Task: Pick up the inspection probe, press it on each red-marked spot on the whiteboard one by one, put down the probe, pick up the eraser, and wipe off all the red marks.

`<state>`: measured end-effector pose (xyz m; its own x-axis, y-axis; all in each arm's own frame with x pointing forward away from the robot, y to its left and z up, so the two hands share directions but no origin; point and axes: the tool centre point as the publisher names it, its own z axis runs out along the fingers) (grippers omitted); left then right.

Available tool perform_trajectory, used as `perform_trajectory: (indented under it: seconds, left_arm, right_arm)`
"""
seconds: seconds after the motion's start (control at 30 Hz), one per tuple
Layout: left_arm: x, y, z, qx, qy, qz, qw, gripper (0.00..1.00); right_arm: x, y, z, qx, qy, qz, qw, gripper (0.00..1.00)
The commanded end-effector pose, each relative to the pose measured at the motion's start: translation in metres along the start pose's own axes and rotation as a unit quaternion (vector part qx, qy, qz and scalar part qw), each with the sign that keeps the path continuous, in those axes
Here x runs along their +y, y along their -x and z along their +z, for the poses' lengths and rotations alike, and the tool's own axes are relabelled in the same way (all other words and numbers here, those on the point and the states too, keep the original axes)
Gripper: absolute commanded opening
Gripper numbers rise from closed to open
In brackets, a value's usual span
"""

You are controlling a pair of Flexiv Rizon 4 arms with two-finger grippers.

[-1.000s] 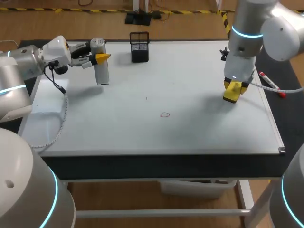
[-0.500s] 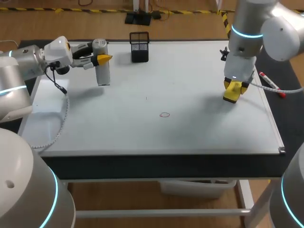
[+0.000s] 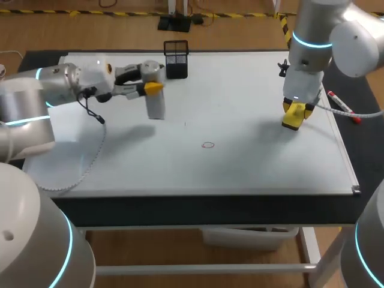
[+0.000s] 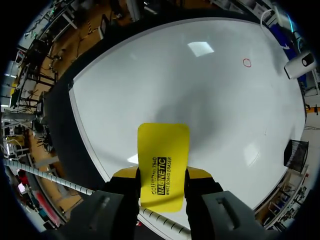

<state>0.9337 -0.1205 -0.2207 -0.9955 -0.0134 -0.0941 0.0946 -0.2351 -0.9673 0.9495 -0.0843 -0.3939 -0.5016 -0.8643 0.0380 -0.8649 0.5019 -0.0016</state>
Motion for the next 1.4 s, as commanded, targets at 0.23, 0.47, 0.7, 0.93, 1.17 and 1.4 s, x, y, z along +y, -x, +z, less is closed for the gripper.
perform_trajectory:
  seconds: [0.23,0.47,0.7,0.93,1.17,1.4]
  left_arm:
    - [0.015,-0.036,0.061,0.079,-0.004,-0.013,0.997,0.00]
    - [0.028,-0.056,0.087,0.124,-0.002,-0.024,0.992,0.00]
    - [0.046,-0.066,0.107,0.139,-0.007,-0.042,0.989,0.00]
    - [0.060,-0.068,0.122,0.150,-0.022,-0.050,0.987,0.00]
    - [0.068,-0.069,0.130,0.158,-0.023,-0.047,0.986,0.00]
    - [0.073,-0.066,0.132,0.156,-0.022,-0.051,0.986,0.00]
  right_arm:
    - [-0.001,0.000,-0.001,0.001,0.000,-0.001,1.000,0.00]
    - [-0.001,0.000,-0.001,0.001,0.000,-0.001,1.000,0.00]
    - [-0.001,0.000,-0.001,0.001,0.000,-0.001,1.000,0.00]
    - [-0.001,0.000,-0.001,0.001,0.000,-0.001,1.000,0.00]
    - [-0.001,0.000,-0.001,0.001,0.000,-0.001,1.000,0.00]
    - [-0.001,0.000,-0.001,0.001,0.000,-0.001,1.000,0.00]
